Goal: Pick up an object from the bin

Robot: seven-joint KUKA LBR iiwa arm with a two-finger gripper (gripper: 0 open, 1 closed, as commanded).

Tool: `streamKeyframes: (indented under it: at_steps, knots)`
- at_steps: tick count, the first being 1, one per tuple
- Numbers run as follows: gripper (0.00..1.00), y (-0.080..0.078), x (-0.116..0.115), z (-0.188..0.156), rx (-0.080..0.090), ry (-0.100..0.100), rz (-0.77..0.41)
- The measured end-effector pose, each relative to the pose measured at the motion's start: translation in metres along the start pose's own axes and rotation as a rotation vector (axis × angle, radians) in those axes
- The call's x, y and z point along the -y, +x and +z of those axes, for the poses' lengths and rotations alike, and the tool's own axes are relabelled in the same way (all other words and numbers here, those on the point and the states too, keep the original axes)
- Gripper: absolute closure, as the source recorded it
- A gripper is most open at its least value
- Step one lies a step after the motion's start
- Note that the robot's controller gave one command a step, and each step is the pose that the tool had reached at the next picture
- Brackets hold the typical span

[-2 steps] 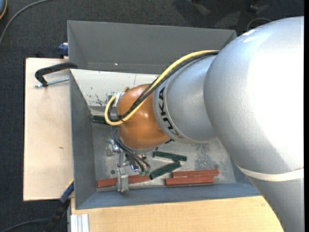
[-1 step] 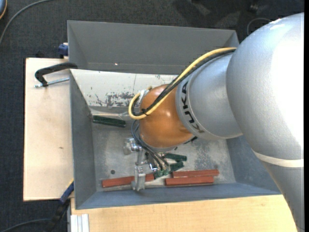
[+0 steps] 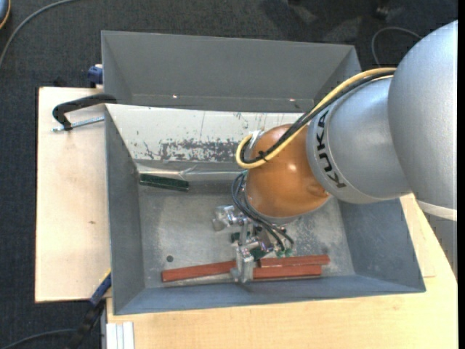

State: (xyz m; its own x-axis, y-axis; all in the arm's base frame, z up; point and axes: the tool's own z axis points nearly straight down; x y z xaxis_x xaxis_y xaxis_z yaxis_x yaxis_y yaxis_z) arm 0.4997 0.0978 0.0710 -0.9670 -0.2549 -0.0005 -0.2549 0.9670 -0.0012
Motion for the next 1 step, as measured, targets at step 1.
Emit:
streamKeyframes:
  at_steps: [1]
  knots:
    - [1.0, -0.0013, -0.0033, -0.0009, 0.004, -0.002, -0.003]
